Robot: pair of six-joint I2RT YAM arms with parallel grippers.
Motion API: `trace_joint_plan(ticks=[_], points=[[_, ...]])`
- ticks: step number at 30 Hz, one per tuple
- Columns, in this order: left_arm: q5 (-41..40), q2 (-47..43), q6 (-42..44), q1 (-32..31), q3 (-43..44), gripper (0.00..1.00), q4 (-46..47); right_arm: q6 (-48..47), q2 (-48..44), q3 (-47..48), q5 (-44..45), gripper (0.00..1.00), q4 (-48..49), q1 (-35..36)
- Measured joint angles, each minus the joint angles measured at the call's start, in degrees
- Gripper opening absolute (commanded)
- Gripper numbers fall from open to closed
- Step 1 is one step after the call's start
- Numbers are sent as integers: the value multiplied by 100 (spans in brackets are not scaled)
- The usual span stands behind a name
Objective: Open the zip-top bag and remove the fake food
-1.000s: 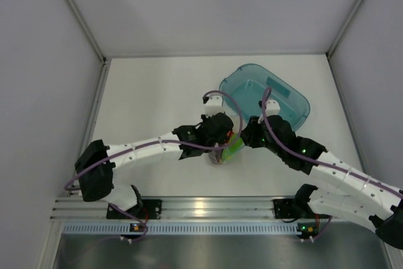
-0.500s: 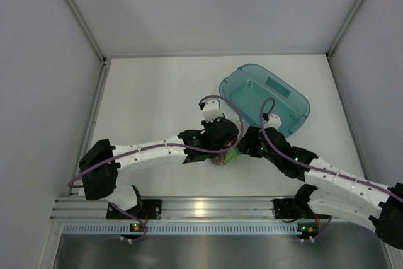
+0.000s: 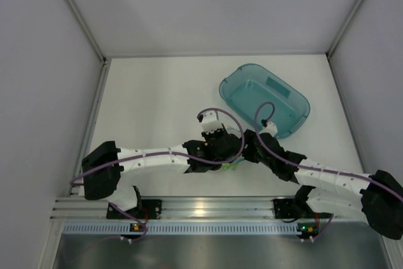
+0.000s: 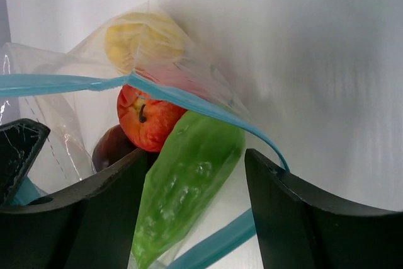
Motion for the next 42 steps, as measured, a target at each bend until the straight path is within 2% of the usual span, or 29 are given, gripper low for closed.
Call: trace_joint_plan(ticks=[5, 10, 16, 20, 22, 23, 26, 32, 42], points=[[37, 122, -76, -35, -136, 0, 140, 37, 632, 4, -197, 63, 459, 0], [181, 146, -109, -37, -505, 0, 358, 70, 1187, 4, -382, 68, 748, 15], [273, 149, -310, -44, -1025, 0, 682, 155, 1731, -11, -649, 64, 1353, 17], [286, 151, -374, -44, -1193, 0, 752, 190, 2186, 44, -828, 57, 1958, 17], [262, 142, -376, -44, -1257, 0, 778, 192, 2396, 116, -861, 48, 2127, 17], [251, 131, -378, -44, -1294, 0, 789, 190, 2494, 155, -870, 39, 2194, 17], [227, 74, -376, -46, -1425, 0, 817, 181, 2647, 227, -866, 26, 2310, 42], [199, -79, -367, -50, -1534, 0, 833, -17, 2369, 289, -487, 22, 1812, 212], [199, -343, -348, 35, -1585, 0, 841, -728, 520, 496, 437, 22, 48, 282]])
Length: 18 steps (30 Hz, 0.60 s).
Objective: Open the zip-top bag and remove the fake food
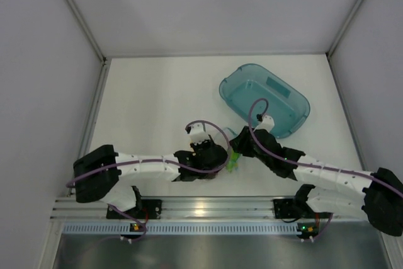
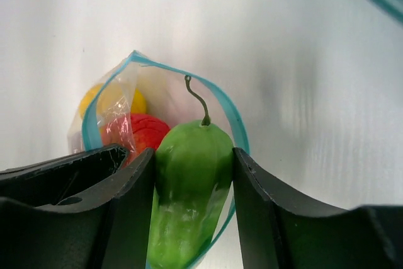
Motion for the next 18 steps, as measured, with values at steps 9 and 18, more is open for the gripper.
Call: trace_joint_plan(ticks=[9, 18], points=[[118, -417, 136, 179, -2, 0, 72, -820, -1169, 796, 564, 21, -1233, -26], [328, -748, 535, 262, -13, 0, 72, -1749, -1169, 1659, 675, 21, -1543, -1032]])
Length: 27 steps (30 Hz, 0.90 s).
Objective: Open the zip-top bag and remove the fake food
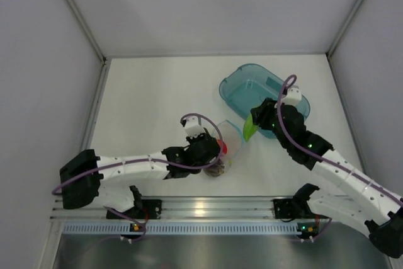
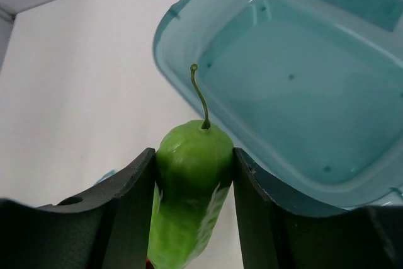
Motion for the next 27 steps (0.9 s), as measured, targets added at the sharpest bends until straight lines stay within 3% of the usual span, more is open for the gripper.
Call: trace_joint_plan(ticks=[11, 12, 13, 16, 17, 23, 27], points=[[297, -704, 682, 179, 44, 0, -181, -756, 1486, 501, -39, 23, 122, -2116], [337, -743, 754, 203, 81, 0, -225, -802, 1700, 605, -52, 24, 142, -2236], [387, -769, 820, 227, 127, 0, -264, -844, 1930, 715, -68, 32, 157, -2345], [514, -811, 1025, 293, 334, 0, -361, -938, 2577, 1080, -125, 57, 177, -2590], [553, -815, 1104, 313, 413, 0, -378, -957, 2813, 1200, -166, 60, 190, -2660], [662, -809, 1390, 389, 710, 0, -498, -1113, 3305, 1471, -365, 66, 50, -2739], [693, -662, 1412, 505, 997, 0, -514, -1147, 3150, 1620, -708, 60, -157, -2739]])
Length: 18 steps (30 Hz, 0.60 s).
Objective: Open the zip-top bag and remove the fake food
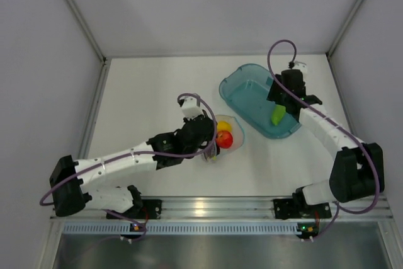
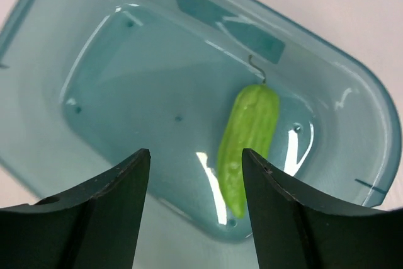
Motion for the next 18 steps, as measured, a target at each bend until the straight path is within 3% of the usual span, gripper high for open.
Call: trace_joint_plan(ticks=[3, 7, 11, 18], points=[[-81, 127, -109, 70, 83, 0, 2, 68, -461, -74, -656, 52, -81, 7], [-328, 269, -485, 107, 85, 0, -7, 376, -1738, -632, -1987, 36, 11, 63], [-487, 455, -970, 118, 87, 0, -4, 719, -2776, -1049, -2830, 35, 85, 275], [-468, 861, -1801, 149, 90, 0, -2, 820, -2623, -1075, -2946, 26, 149, 2026]])
